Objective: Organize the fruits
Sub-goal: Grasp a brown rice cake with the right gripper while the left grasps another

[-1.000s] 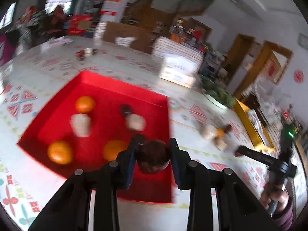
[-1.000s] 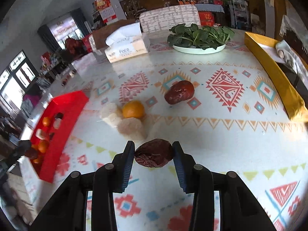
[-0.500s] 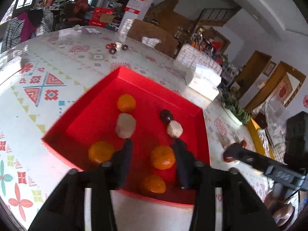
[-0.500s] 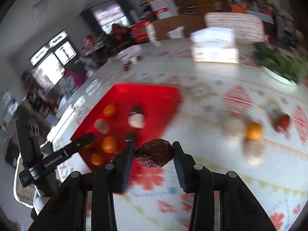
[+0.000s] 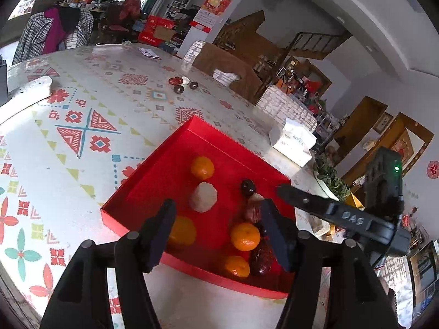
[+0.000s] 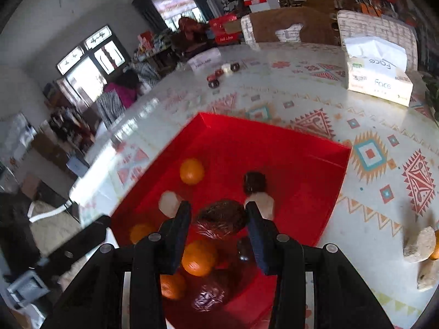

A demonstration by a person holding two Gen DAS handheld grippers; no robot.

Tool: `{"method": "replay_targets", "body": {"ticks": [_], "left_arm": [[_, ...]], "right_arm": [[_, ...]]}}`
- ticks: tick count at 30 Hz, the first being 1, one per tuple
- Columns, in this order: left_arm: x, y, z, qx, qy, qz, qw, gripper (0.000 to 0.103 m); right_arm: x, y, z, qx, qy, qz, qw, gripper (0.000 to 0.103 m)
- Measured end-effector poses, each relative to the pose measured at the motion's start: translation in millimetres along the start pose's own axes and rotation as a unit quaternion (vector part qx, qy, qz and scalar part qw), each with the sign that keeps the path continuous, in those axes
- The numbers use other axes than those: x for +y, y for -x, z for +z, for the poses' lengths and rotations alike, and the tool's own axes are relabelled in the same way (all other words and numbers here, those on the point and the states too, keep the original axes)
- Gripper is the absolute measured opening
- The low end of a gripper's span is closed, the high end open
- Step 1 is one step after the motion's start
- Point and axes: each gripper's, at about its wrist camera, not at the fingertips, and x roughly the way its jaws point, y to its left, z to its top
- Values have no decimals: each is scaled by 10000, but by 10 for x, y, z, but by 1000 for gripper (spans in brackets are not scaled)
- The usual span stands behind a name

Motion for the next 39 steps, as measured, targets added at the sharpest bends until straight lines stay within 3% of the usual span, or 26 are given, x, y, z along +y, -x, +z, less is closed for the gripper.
{"method": "replay_targets", "body": {"ticks": [8,12,13,17,22,29,35,39], "left_arm": [[-153,-8,-26,62,-140,-107,9998,64],[-276,44,-51,0,-261,-141,9996,74],[-314,55,-61,-29,-315,-148,9994,74],[-499,64,-119,-88,-476,-305,9984,82],[-791,-75,-224,145,-607,-604,9962,82],[-1214,-247,-419,497,-981,-683,9916,82],[-1403,-247,-461,539,-1260,-523,9892,82],[-1553,-367,-440,558,-1454,-438,9868,82]], "right_arm": [[-337,496,-91,-347,-350,15,9988,49],[-564,901,-235,-671,-198,-452,9965,54],[-654,1002,-281,-671,-183,-629,9956,58],[-1049,1345,-418,-634,-497,-1302,9882,58],[-1547,1754,-606,-714,-919,-1927,9743,58],[-1621,1487,-738,-267,-541,-1729,9831,58],[-1671,1084,-723,-29,-387,-1646,9856,58],[-1580,918,-741,27,-107,-1929,9812,40]]}}
